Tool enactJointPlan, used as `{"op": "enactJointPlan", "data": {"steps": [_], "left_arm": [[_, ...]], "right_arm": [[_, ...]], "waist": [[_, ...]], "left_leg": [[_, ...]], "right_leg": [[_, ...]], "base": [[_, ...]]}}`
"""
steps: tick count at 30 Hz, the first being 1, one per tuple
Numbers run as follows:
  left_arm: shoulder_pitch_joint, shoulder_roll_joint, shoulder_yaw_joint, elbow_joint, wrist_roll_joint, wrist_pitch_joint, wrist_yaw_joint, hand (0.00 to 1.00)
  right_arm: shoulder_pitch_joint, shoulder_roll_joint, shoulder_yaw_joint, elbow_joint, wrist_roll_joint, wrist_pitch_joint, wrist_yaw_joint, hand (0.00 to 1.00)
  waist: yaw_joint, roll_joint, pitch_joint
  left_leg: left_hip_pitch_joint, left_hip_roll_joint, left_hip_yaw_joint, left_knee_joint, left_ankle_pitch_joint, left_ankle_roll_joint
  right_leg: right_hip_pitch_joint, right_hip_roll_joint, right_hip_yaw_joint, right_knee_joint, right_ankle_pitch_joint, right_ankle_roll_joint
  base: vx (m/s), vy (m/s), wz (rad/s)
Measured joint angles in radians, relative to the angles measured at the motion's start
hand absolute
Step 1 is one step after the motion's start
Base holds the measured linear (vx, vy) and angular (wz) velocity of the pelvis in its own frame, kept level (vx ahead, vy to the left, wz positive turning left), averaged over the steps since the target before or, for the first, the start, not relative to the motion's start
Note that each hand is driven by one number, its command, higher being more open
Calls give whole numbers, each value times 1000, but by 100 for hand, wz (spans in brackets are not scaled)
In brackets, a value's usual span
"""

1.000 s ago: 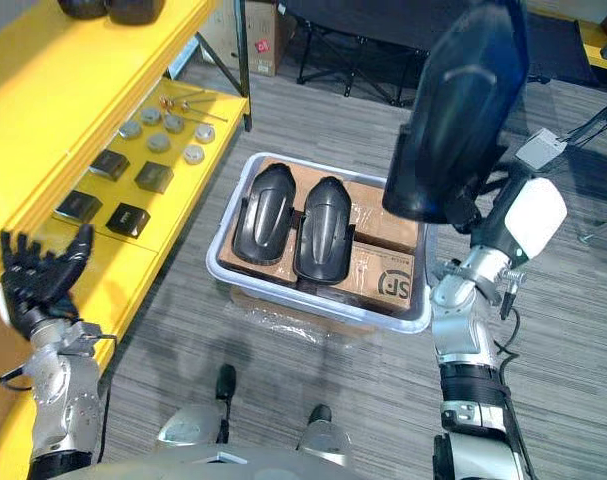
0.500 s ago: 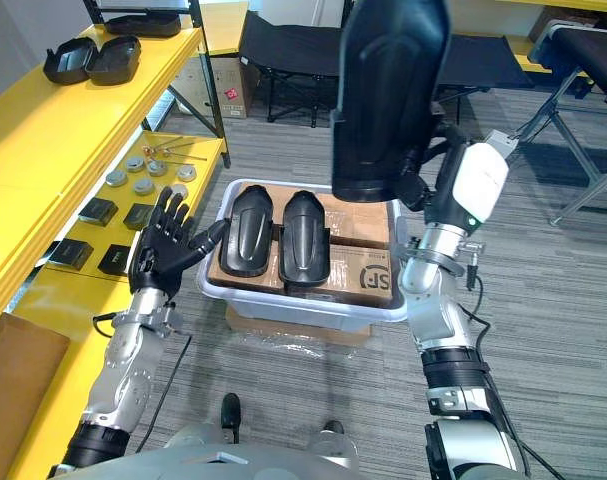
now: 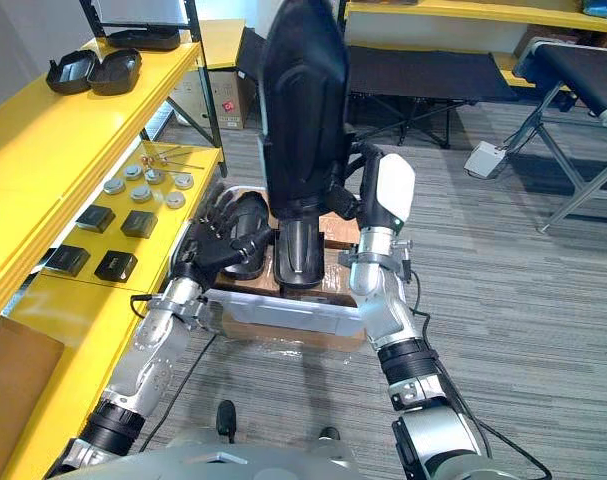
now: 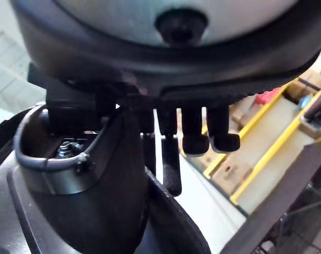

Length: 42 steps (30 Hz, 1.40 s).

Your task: Walk over and take three plastic housings, then place them on the shelf

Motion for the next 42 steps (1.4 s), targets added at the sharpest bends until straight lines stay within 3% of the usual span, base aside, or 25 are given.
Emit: {"op": "enactJointPlan", "data": {"steps": [9,22,29,33,34,42], "left_arm": [[-41,4,-39,0,-3,4,4,100],[-73,0,-35,0,4,53,235,100],[-74,-3,2,0,-4,80,259,100],[-76,-5,2,46,-9,84,259,100],[-77,-5,3,57,-20,86,259,0],[-82,-8,24,86,-52,89,255,0]], "right_arm": [[0,49,52,46,9,-1,36,0],[21,66,130,85,17,-50,60,0],[47,87,152,85,17,-66,76,0],[57,89,167,85,16,-66,79,0],[62,89,170,85,16,-66,80,0],[80,90,175,85,16,-66,86,0]], "waist": [[-2,-20,-13],[-5,-41,-27],[-5,-49,-32],[-5,-68,-44],[-5,-70,-45],[-6,-70,-45]], "left_leg": [[-8,3,-4,0,2,-3],[-11,7,-8,0,2,-7],[-10,8,-8,0,2,-8],[-11,8,-8,0,1,-8],[-10,7,-8,0,1,-8],[-8,8,-7,0,2,-8]], "right_leg": [[-5,5,-5,-2,2,-2],[0,12,-5,-22,12,-5],[0,13,-5,-22,12,-5],[0,13,-5,-22,12,-5],[0,12,-5,-22,12,-5],[1,13,-4,-22,12,-6]], "base": [[0,0,0],[-2,0,0],[0,0,0],[0,0,0],[0,0,0],[0,0,0]]}}
